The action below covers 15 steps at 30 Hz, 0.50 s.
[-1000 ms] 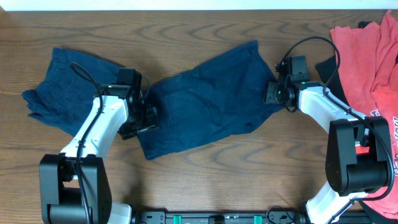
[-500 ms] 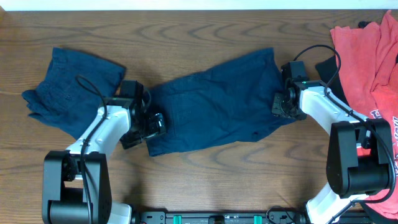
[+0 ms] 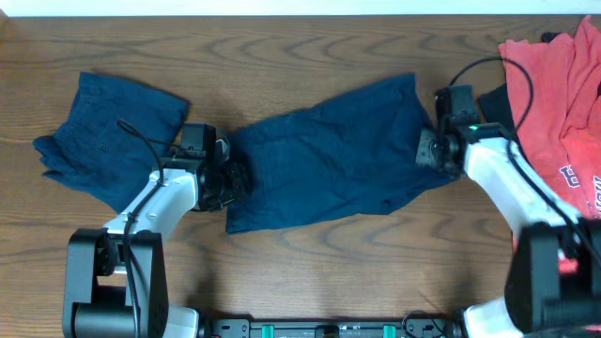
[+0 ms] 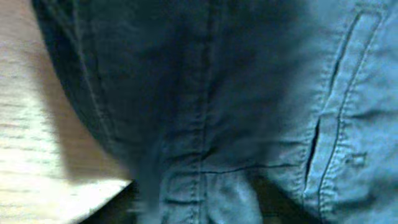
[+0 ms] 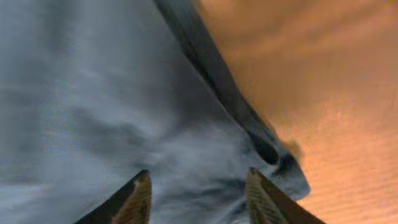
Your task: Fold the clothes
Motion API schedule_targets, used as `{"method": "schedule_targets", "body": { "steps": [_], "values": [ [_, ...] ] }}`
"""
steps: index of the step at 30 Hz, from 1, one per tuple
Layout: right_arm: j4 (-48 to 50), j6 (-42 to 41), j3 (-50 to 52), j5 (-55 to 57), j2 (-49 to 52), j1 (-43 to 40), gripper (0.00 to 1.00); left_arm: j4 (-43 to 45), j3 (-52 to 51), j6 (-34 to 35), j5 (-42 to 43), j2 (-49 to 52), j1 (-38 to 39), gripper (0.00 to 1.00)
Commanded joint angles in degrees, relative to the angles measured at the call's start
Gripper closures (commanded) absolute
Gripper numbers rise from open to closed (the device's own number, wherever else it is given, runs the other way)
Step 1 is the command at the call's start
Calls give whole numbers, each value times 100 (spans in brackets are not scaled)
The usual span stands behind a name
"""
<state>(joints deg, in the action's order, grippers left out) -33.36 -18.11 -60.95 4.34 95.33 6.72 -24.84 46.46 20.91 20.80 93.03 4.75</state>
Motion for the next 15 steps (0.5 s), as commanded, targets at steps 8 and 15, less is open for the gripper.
{"method": "schedule_targets", "body": {
  "steps": [8,15],
  "values": [
    [758,1115,-9,-2328,-136,426,87,-785,269,-632,302,-662,4,94],
    [866,1084,-7,-2909,669,1307,88,-1722,616,-516,380,-2035,9,94]
  ]
}}
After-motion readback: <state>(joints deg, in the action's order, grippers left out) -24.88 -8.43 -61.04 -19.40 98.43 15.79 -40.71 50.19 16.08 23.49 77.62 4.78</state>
